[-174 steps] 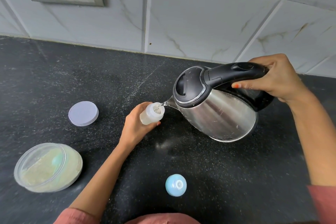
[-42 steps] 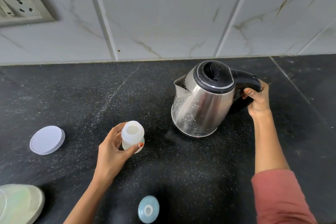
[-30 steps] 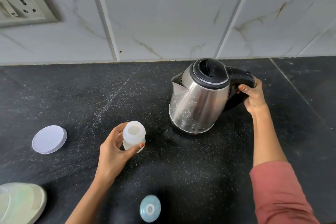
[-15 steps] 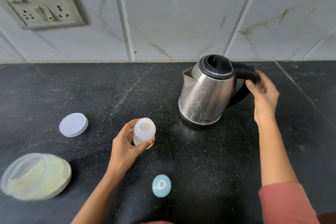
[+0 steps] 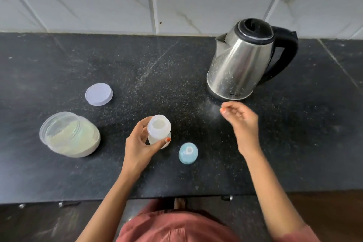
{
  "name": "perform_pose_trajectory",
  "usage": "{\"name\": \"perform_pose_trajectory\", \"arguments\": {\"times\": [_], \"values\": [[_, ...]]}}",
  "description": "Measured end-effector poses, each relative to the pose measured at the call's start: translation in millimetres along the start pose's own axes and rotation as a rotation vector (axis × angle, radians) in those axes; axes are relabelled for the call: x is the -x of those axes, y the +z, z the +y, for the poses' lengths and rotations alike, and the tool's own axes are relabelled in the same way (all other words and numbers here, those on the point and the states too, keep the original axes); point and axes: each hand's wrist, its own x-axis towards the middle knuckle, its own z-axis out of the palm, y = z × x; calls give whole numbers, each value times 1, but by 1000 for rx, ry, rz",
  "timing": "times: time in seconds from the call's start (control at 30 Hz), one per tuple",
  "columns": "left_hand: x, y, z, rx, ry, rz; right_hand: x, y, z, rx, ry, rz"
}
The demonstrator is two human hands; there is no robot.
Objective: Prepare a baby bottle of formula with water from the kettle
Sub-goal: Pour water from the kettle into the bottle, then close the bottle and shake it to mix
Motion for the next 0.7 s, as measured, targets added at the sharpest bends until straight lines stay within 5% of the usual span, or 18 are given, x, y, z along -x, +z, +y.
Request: {"name": "perform_pose_trajectory", "arguments": {"times": [0.3,0.47,0.7], "values": [[12,-13,-13,33,-7,-83,68,51,22,674,77,-472],[12,-21,-14,50,-15,-170,84,62,26,890,77,-384],[10,-27,-16,3,32,-221,79,67,-14,733,39,-115]]}}
